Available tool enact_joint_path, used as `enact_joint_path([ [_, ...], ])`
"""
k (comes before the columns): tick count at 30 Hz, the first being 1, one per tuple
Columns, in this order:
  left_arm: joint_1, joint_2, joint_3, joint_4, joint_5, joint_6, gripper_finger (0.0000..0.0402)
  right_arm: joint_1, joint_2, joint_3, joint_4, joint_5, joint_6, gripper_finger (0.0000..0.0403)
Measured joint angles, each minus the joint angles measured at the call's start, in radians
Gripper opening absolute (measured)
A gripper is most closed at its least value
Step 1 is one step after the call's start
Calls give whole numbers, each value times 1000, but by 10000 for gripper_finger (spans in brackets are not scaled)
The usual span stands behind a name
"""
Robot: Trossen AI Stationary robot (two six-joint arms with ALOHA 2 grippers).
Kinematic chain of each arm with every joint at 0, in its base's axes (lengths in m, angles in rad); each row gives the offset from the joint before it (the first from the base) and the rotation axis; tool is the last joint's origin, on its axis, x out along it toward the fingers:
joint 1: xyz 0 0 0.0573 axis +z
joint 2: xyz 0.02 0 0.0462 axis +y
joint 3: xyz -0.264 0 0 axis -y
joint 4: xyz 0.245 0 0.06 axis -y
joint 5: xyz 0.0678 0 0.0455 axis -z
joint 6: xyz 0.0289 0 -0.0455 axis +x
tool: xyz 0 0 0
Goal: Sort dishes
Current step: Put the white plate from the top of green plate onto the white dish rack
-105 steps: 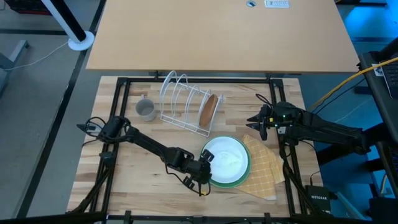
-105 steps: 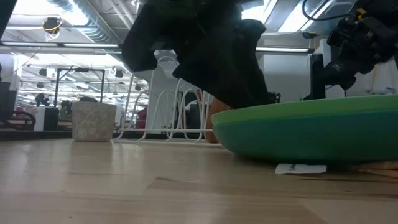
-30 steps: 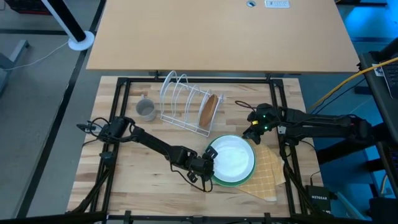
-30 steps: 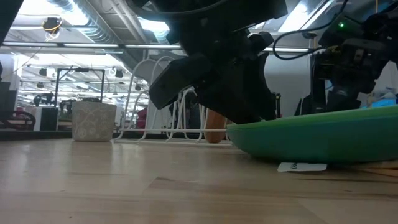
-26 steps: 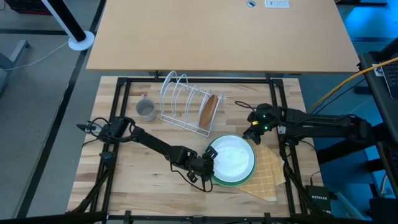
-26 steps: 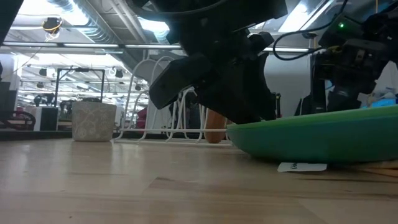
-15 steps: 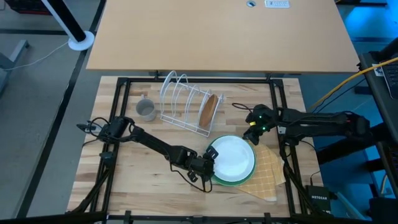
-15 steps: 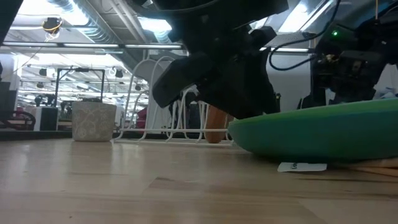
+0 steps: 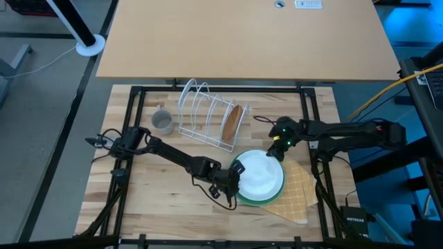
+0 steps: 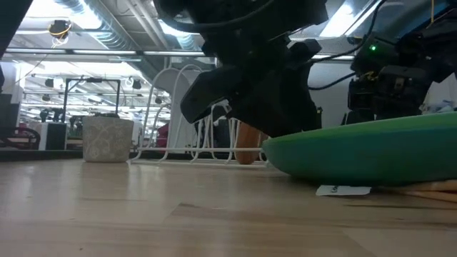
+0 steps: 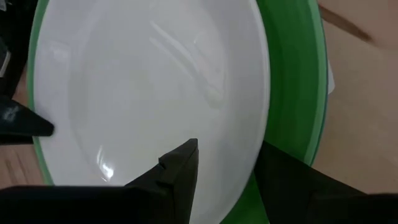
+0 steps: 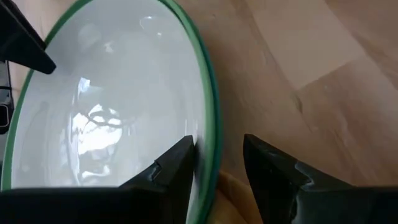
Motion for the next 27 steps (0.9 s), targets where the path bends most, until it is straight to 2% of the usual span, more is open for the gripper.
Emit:
enact_joint_path([
  [7,27,0,0,-2,101,21,145,53,58,-2,76,0,4,145],
  [15,-7,0,0,-5,103,124,145,118,91,-1,112,45,12,145],
  [22,-40,1,0,-8,103,241,145,117,93,-2,168,15,66,145],
  [27,-40,2,-1,-13,116,271,141,117,93,-3,199,-9,103,145],
])
